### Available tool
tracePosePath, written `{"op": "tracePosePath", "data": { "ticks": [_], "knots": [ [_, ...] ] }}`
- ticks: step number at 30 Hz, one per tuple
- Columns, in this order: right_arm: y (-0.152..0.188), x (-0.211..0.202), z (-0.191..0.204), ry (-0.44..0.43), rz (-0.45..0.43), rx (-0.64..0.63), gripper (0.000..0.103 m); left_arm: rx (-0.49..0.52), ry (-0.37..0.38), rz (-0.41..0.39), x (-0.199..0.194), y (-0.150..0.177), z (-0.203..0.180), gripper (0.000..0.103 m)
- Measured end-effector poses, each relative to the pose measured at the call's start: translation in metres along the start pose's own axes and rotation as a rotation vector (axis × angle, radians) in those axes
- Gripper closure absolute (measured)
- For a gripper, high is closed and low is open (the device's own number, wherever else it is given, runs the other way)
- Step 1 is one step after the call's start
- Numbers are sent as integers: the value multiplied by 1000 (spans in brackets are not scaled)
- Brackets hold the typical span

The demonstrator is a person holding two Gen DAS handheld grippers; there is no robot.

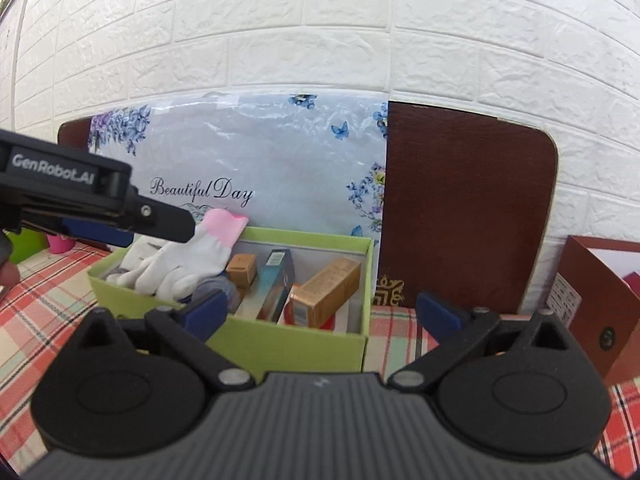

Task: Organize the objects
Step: 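Grasp the blue cube box with the right tool while the left tool grasps the green soap box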

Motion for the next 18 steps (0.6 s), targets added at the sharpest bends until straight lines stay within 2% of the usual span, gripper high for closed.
{"op": "tracePosePath", "data": {
  "ticks": [3, 7, 18],
  "knots": [
    [9, -21, 2, -9, 15, 6, 0, 24, -13, 8, -19, 17, -6, 22],
    [26, -42, 5, -20, 41, 22, 0, 67, -65, 26, -38, 41, -12, 20],
    [78, -74, 4, -36, 142, 103, 0, 52, -125, 122, -60, 94, -5, 20]
  ]
}}
Point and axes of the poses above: each gripper's, at about its wrist camera, not at the fingertips, and x roughly the way its jaws point, z to its left, y to its underside, the point moved 2 cm from there along x, roughly the way its jaws point, and after that the axes turned 7 degrees about x, right-handed, at the moved point
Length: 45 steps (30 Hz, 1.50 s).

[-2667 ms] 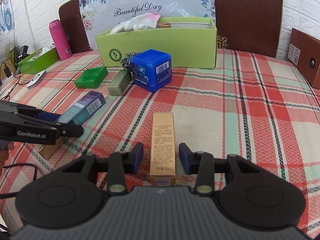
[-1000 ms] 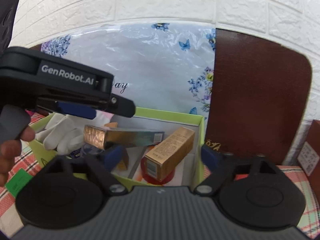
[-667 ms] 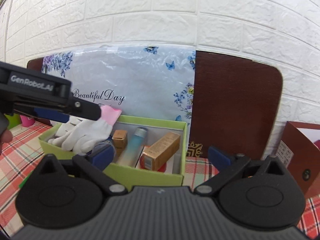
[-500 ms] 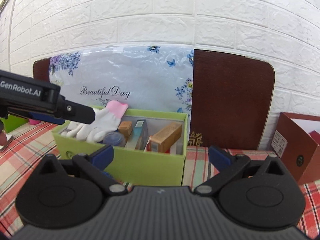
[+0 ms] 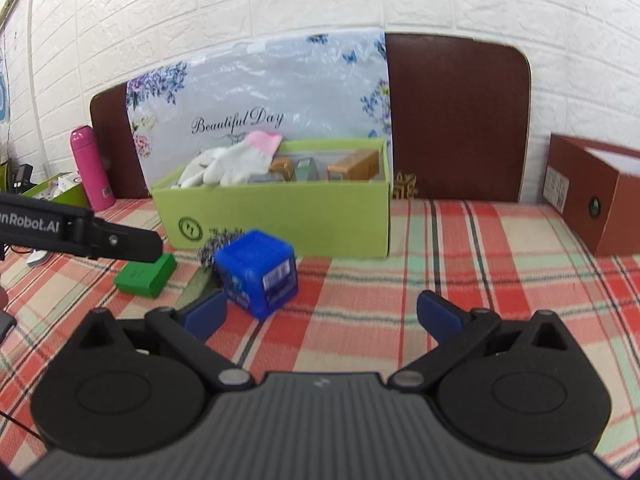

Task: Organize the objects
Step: 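Grasp the blue cube box with the right tool while the left tool grasps the green soap box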

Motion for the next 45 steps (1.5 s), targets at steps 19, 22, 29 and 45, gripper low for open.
{"op": "tracePosePath", "data": {
  "ticks": [19, 22, 29, 45],
  "knots": [
    [25, 7, 10, -29, 24, 23, 0, -82, -17, 109, 1, 51, 41, 20],
    [18, 26, 16, -64, 19, -6, 0, -113, -27, 121, -1, 58, 54, 20],
    [-4, 80, 34, -102, 23, -174, 7, -144, -26, 107, -7, 64, 70, 20],
    [16, 54, 36, -123, 44, -133, 31, -149, -129, 64, 64, 21, 91, 20]
  ]
}}
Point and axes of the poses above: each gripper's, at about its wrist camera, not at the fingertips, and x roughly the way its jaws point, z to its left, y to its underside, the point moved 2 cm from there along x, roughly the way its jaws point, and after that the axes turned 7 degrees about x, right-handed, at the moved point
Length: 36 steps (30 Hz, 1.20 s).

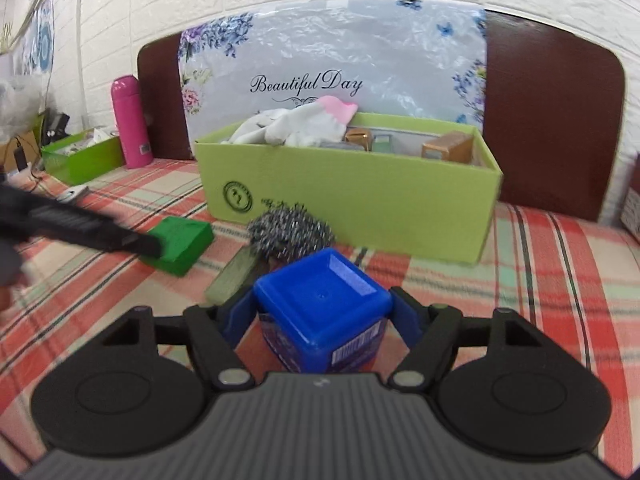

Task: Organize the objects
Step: 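Grasp the blue cube box with the right tool while the left tool grasps the green soap box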

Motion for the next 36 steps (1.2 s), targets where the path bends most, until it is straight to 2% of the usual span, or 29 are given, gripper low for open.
{"op": "tracePosePath", "data": {
  "ticks": [4, 6, 7, 10, 13, 15, 17, 21, 26, 29, 32, 34, 36],
  "knots": [
    [16, -31, -5, 6, -1, 66, 31, 4, -41, 54, 32, -10, 0, 20],
    [20, -43, -7, 17, 6, 93, 31, 6, -45, 53, 37, -10, 3, 23],
    [22, -47, -7, 20, 14, 105, 31, 20, -48, 43, 35, -9, 4, 38],
    [24, -58, -6, 14, 41, 140, 31, 51, -8, 66, 23, -1, 3, 38],
    [26, -68, 0, -38, 62, 163, 29, 117, 58, 93, -4, 21, -6, 38],
    [29, -74, 8, -75, 70, 130, 22, 191, 83, 107, -24, 43, -14, 38],
    [32, -76, 13, -65, 74, 76, 21, 235, 76, 108, -41, 59, -18, 38],
    [37, -70, 15, -38, 82, -9, 21, 227, 68, 114, -48, 68, -17, 33],
    [41, -67, 17, -8, 29, -166, 19, 216, 46, 118, -43, 65, -19, 30],
    [43, -65, 17, -21, 27, -182, 19, 217, 43, 118, -43, 65, -20, 30],
    [44, -62, 17, -34, 42, -177, 21, 215, 40, 121, -43, 64, -20, 30],
    [44, -61, 17, -36, 46, -180, 32, 210, 41, 121, -42, 63, -20, 30],
    [42, -61, 15, -50, 48, -156, 33, 210, 42, 121, -41, 63, -19, 30]
  ]
}}
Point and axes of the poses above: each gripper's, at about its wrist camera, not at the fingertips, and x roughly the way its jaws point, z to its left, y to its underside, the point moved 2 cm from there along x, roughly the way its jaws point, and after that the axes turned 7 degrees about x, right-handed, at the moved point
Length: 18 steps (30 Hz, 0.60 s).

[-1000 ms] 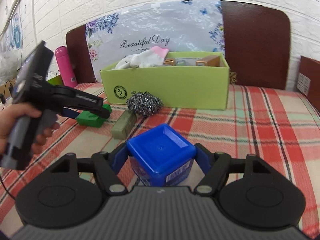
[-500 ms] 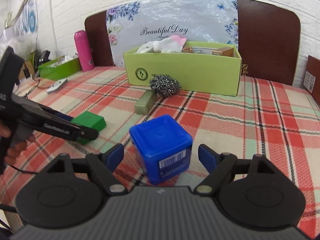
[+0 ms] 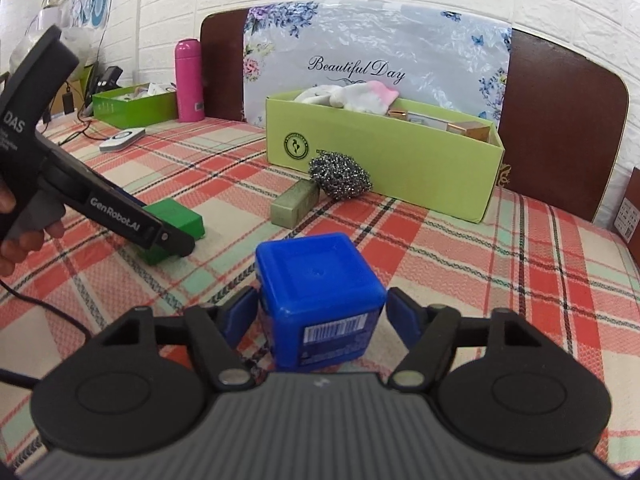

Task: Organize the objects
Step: 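Lift the blue cube and green soap box into the lime-green box and release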

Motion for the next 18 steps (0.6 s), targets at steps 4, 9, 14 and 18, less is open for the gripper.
{"op": "tracePosePath", "data": {
  "ticks": [4, 9, 14, 18],
  "knots": [
    [-2, 5, -1, -10, 8, 13, 41, -1, 15, -8, 0, -1, 0, 35],
    [-9, 4, -1, -35, 24, 72, 43, -18, 54, -46, -13, -6, 1, 39],
    [-38, -6, -6, -58, -51, 103, 46, 4, 136, -174, -44, -41, -7, 39],
    [-76, -7, -20, -40, -135, 123, 46, 28, 160, -267, -55, -84, -11, 39]
  ]
}}
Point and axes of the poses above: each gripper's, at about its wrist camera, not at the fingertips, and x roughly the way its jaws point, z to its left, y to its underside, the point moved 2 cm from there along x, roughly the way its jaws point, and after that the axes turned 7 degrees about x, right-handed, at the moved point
